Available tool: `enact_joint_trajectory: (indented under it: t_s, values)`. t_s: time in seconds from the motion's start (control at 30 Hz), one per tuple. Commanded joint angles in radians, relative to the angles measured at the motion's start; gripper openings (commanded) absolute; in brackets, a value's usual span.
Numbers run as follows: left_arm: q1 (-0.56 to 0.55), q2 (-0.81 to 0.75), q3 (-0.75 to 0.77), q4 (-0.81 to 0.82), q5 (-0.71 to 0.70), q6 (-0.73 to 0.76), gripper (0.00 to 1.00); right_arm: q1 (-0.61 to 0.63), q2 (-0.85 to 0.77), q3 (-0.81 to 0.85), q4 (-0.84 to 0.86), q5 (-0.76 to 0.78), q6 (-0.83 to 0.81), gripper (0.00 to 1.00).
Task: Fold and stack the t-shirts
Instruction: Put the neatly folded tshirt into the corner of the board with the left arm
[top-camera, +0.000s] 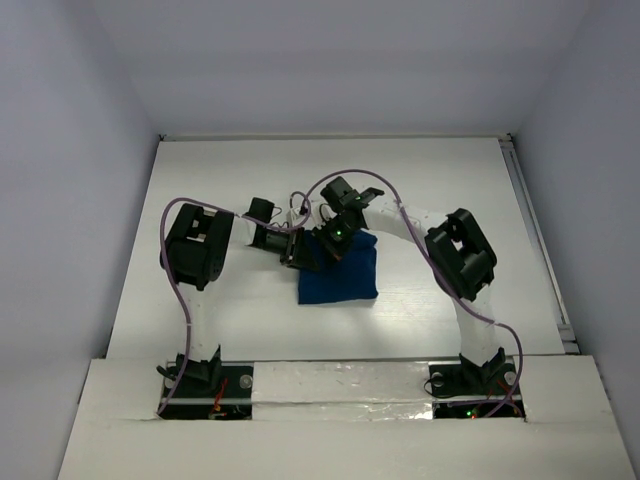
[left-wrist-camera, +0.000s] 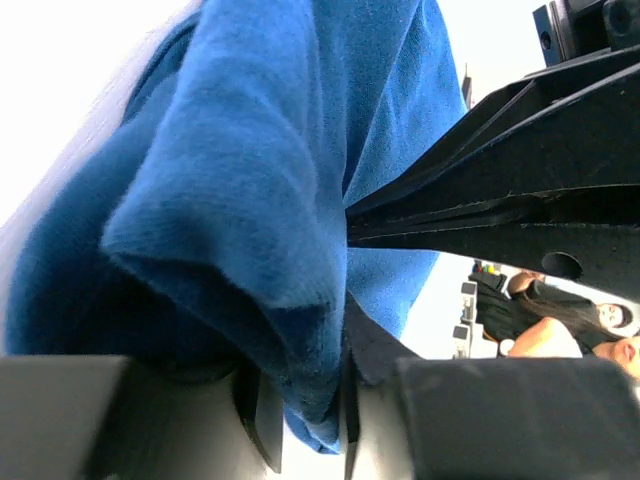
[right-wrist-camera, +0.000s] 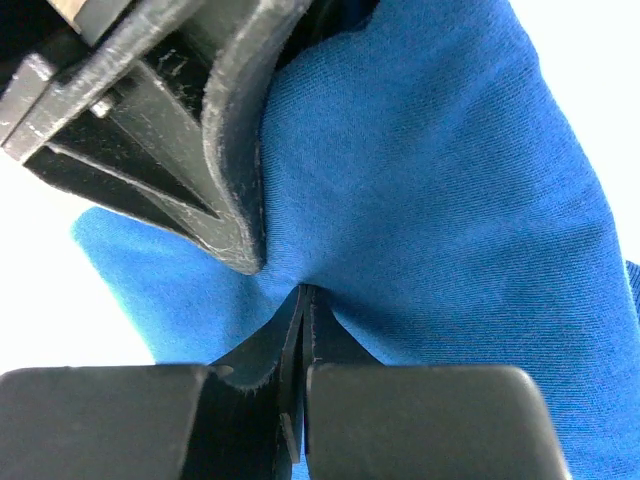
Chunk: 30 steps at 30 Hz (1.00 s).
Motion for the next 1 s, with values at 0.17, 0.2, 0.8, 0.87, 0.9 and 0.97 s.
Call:
enact_joint_trajectory:
  t_s: [0.17,0.2,0.8,0.87,0.9,0.97]
  values:
    - [0.023,0.051,0.036,-0.086,-0.107,0.043,0.0,0.019,-0.094,0.013,0.059,0.003,-0.045,0.0]
    - [0.036,0.048,0.052,-0.091,-0.11,0.037,0.0,0.019,-0.117,0.002,0.073,0.012,-0.054,0.0]
    - [0.076,0.042,0.504,-0.595,-0.384,0.305,0.0,-0.042,-0.546,-0.152,0.168,0.239,-0.137,0.0]
    - [0.097,0.052,0.565,-0.652,-0.442,0.327,0.0,-0.054,-0.575,-0.153,0.171,0.238,-0.136,0.0]
    - [0.097,0.051,0.583,-0.663,-0.465,0.336,0.0,-0.054,-0.582,-0.155,0.173,0.239,-0.136,0.0]
    - [0.122,0.049,0.642,-0.705,-0.537,0.359,0.0,-0.065,-0.597,-0.158,0.173,0.239,-0.136,0.0]
